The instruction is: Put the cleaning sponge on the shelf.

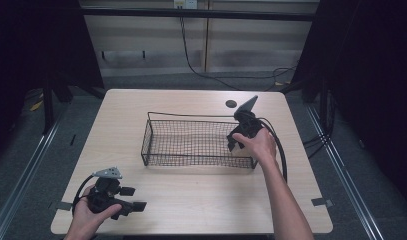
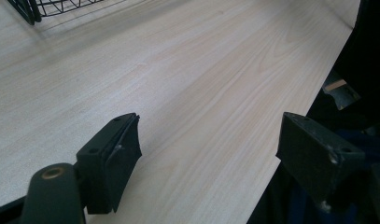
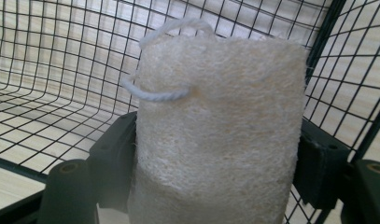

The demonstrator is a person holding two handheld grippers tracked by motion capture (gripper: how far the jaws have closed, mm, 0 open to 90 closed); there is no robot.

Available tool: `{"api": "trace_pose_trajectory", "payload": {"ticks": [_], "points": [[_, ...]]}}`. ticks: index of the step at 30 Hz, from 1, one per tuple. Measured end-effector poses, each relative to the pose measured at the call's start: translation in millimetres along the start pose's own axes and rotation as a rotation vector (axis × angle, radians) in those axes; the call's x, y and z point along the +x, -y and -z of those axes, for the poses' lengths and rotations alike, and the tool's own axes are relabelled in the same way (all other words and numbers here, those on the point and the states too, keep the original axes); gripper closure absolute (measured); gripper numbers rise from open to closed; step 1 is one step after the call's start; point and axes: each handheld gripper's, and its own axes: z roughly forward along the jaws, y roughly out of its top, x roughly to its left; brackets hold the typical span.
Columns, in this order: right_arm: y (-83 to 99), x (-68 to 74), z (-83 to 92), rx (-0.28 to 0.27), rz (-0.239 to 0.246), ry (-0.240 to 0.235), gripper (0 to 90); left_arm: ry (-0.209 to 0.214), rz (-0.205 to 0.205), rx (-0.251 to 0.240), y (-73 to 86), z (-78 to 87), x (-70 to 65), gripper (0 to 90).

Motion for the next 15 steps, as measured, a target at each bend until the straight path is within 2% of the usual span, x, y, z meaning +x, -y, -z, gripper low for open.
{"api": "trace_pose_trajectory", "payload": {"ticks": [1,3,15], "points": [[0.0,0.0,0.0,0.0,0.0,0.0,26.3,0.0,0.0,0.0,0.0,0.0,0.0,20.9],[1.1,-0.9,-3.3,-0.005,-0.039,0.006,26.3,-0.001,-0.003,0.001,0.1,0.3,-0.1,20.9],[3.9,-2.1,-18.2,0.027,-0.1,0.03,26.2,0.005,-0.003,0.003,0.1,0.2,-0.3,20.5]]}}
